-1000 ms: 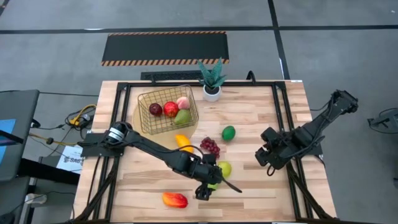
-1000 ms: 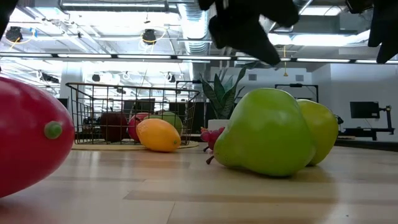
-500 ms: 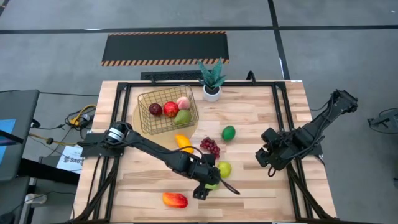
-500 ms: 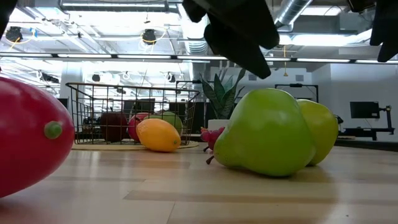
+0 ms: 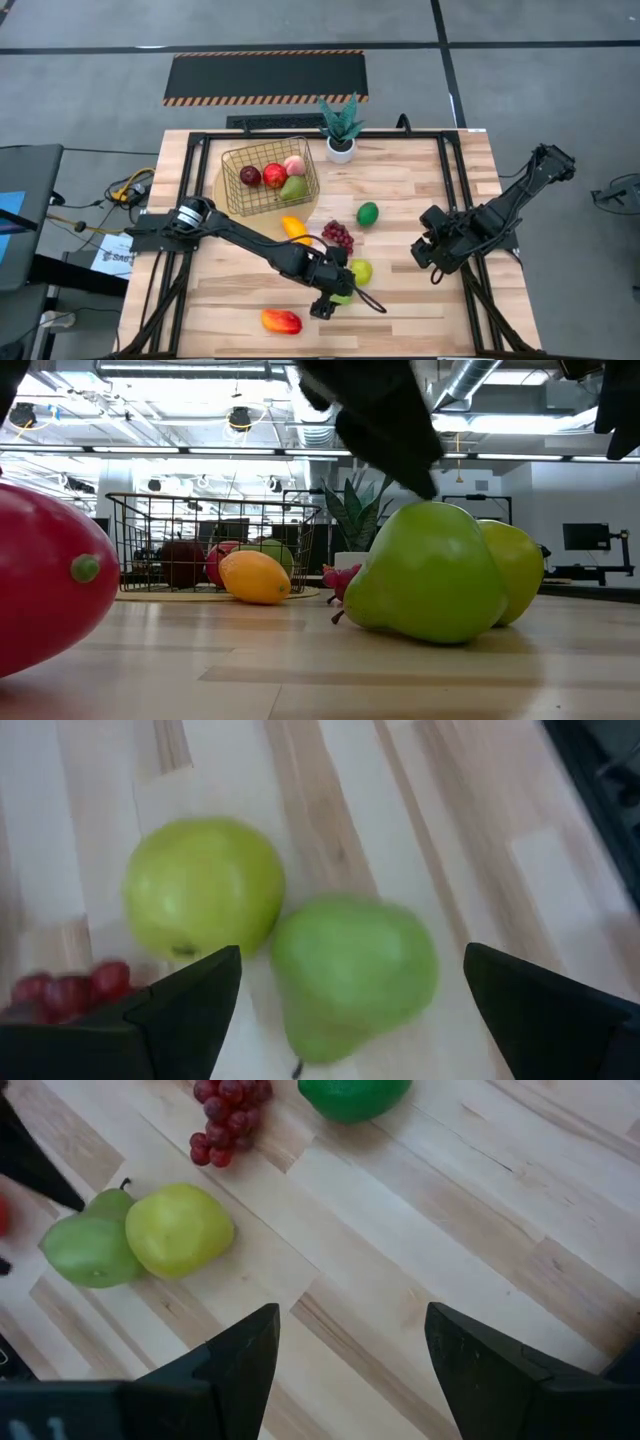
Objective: Build produce basket
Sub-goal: Put the green pear into the wire basket
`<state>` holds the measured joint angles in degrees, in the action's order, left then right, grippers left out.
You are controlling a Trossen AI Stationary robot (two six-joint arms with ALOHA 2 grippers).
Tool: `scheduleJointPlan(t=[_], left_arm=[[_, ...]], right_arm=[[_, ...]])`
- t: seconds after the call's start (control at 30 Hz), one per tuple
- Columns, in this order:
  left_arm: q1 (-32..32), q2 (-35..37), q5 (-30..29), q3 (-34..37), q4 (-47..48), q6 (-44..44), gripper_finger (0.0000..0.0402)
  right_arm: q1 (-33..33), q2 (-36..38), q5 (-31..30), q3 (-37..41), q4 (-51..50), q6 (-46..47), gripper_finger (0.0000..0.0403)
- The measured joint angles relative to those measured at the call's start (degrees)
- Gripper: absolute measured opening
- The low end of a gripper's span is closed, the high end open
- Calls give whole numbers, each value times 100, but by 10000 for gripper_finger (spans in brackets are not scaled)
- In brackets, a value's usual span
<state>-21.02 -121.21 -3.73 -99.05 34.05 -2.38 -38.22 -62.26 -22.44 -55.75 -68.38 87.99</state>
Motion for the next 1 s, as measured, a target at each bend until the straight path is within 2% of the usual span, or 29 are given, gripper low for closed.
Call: scheduleJointPlan(t=[0.27, 0.7, 0.83, 1.0], left_arm=[[0, -334, -111, 2, 2, 11, 369], [2, -552, 122, 2, 133, 86, 368], [2, -553, -114, 2, 278, 4, 357], [4, -524, -121, 88, 361, -153, 333]], right_arm=[[0, 0, 0, 0, 22, 0, 273], [0, 2, -4, -2, 26, 2, 273], [0, 2, -4, -2, 24, 2, 273], [0, 2, -4, -2, 28, 4, 273]])
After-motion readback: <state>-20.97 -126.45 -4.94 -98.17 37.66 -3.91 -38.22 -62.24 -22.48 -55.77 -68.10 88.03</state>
